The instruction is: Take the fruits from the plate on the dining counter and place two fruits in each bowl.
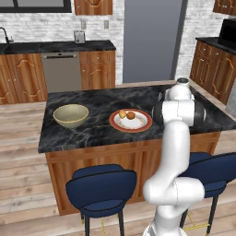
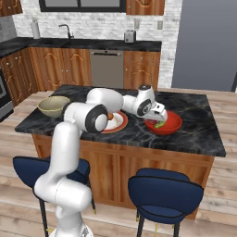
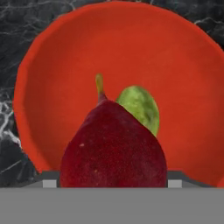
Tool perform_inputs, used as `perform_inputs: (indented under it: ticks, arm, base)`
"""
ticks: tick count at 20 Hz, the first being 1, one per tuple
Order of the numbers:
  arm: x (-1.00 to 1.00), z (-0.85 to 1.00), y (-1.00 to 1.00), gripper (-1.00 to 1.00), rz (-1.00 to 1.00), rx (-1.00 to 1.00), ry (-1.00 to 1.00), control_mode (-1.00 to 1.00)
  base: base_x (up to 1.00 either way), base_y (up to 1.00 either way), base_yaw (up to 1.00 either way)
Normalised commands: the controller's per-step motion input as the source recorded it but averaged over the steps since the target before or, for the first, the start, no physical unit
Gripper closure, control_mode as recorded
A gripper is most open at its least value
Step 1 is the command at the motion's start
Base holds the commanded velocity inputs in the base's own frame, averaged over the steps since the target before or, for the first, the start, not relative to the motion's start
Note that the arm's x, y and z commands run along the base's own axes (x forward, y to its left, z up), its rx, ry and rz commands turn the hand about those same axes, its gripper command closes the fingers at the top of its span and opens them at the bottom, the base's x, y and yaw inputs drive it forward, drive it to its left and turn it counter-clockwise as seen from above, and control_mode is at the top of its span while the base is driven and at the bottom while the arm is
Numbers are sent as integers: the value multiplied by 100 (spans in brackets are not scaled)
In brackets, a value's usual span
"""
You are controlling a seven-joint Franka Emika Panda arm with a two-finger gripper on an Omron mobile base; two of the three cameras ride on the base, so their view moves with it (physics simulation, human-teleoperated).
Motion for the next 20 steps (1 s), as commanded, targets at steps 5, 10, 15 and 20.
perform_inputs:
  ticks: [5,10,15,20]
  arm:
    - [28,-21,-1,-100,0,0,1,-100]
    - [0,0,0,-100,0,0,0,-100]
    - [-69,6,6,-100,0,0,-8,-100]
    - [-68,88,62,-100,7,0,-8,-100]
  base:
    - [0,0,0]
    - [0,0,0]
    - [0,0,0]
    - [0,0,0]
